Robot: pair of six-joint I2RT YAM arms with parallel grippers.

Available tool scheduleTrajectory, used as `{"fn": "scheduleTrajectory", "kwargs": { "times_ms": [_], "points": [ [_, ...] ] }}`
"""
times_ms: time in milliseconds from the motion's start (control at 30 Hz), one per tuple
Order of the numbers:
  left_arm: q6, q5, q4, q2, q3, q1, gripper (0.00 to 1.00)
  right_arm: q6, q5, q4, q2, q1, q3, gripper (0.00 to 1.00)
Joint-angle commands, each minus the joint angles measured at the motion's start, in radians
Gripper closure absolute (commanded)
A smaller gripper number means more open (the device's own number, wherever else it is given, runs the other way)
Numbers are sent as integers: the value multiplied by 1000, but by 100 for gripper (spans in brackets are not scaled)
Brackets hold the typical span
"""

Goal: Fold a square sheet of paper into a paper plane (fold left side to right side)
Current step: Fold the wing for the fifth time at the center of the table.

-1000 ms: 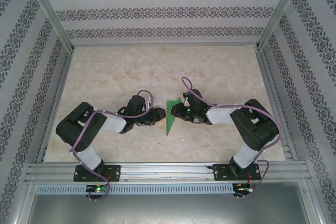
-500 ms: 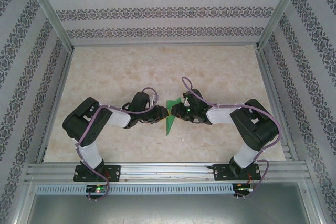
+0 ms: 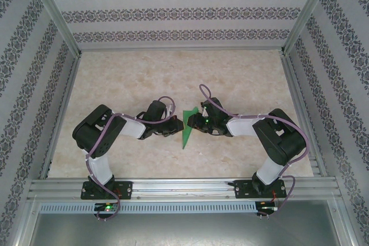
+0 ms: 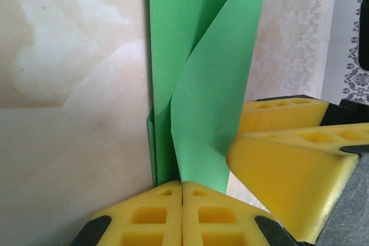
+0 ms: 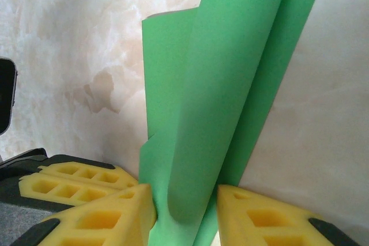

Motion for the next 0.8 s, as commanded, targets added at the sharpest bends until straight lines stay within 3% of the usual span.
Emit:
{"fn": "scheduleTrajectory", "kwargs": {
  "times_ms": [0, 767],
  "points": [
    [42, -23, -49, 46, 13, 11, 95, -20, 23, -25, 2, 9, -5, 64],
    [24, -43, -27, 112, 10, 6, 98, 34, 8, 39, -55, -9, -42, 68]
  ]
}}
